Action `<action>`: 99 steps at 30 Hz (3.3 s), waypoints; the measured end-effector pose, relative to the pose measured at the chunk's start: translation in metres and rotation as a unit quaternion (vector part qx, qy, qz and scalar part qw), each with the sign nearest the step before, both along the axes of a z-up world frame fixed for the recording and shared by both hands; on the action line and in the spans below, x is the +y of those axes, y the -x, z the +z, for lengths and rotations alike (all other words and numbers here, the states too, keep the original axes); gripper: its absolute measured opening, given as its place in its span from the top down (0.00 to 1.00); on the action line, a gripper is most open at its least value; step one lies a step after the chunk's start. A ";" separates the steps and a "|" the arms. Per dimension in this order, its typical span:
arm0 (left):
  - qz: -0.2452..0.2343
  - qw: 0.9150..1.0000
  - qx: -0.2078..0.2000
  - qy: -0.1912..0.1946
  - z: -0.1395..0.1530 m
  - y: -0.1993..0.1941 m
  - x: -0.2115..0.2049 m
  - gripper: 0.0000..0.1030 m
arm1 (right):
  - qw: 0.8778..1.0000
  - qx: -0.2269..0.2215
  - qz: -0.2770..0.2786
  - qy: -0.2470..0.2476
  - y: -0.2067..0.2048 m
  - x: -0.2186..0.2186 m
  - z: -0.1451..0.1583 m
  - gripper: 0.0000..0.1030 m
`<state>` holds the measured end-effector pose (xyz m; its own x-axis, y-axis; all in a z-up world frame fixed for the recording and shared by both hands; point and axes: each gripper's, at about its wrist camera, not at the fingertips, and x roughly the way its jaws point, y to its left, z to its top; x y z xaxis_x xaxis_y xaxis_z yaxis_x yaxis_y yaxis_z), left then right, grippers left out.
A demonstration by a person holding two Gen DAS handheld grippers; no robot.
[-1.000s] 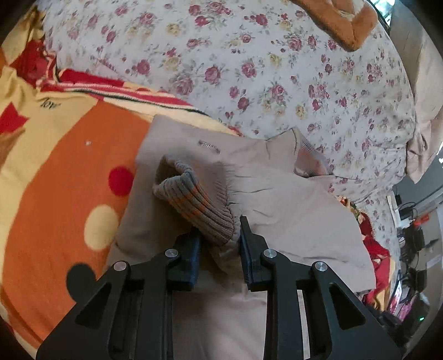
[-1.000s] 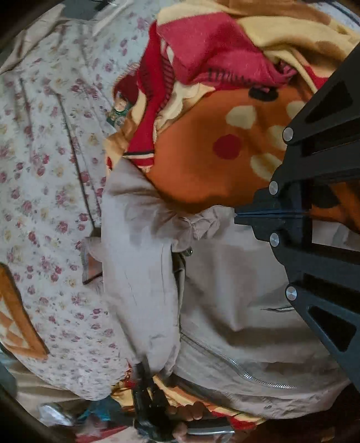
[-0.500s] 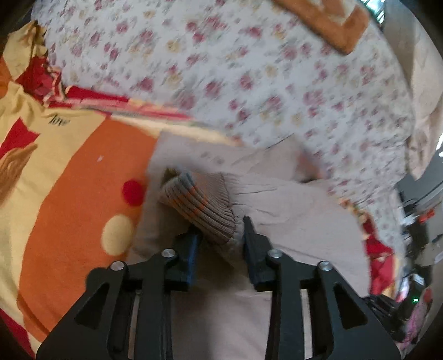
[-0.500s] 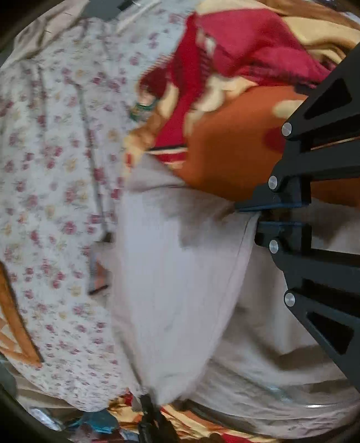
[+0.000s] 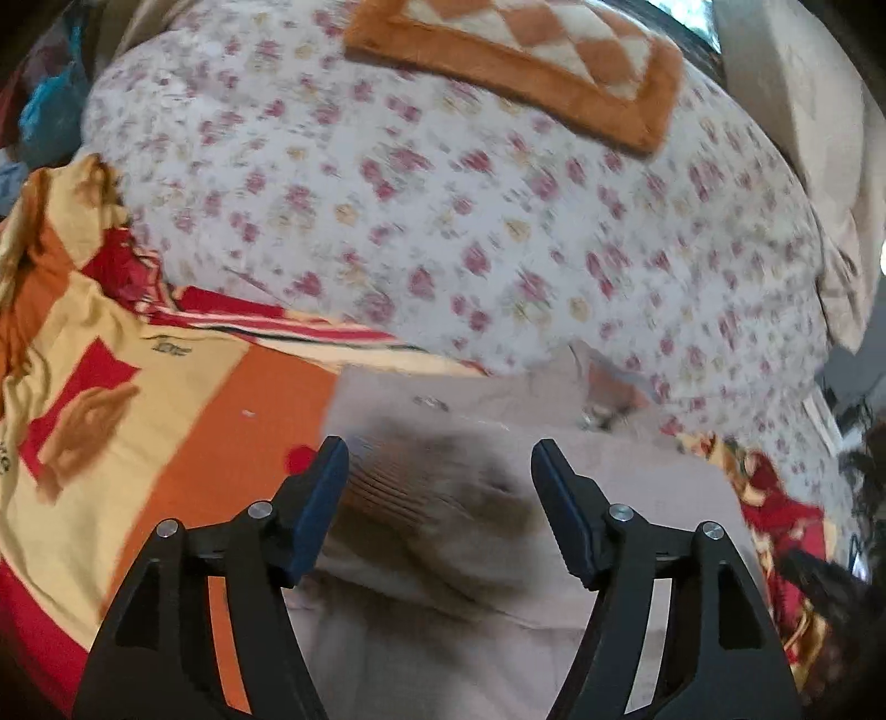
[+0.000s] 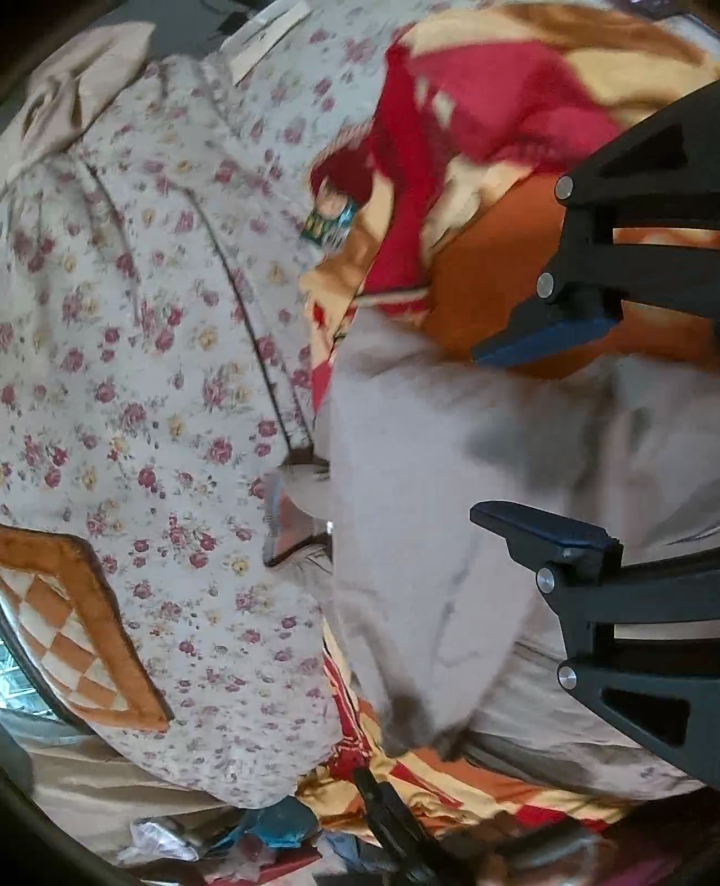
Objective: Fold large clothes
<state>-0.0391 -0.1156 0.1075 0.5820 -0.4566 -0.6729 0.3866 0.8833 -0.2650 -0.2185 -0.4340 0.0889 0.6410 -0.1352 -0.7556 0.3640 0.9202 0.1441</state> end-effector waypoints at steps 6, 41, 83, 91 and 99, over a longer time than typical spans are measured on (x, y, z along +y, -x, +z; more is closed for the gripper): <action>-0.025 0.995 0.011 -0.093 -0.042 0.000 -0.039 0.33 | 1.000 0.016 -0.018 0.004 -0.047 -0.018 -0.039 0.53; -0.062 0.989 0.125 -0.045 -0.053 0.128 0.101 0.33 | 0.996 0.042 -0.013 -0.080 0.139 0.018 -0.026 0.33; -0.072 0.983 0.163 0.050 -0.071 0.157 0.141 0.33 | 0.976 0.071 0.105 -0.175 0.195 0.105 -0.063 0.30; -0.115 0.957 0.238 0.119 -0.086 0.152 0.144 0.33 | 0.975 0.071 0.107 -0.181 0.194 0.101 -0.064 0.30; -0.202 0.935 0.270 0.113 -0.089 0.200 0.138 0.33 | 0.966 0.055 0.121 -0.222 0.200 0.091 -0.064 0.30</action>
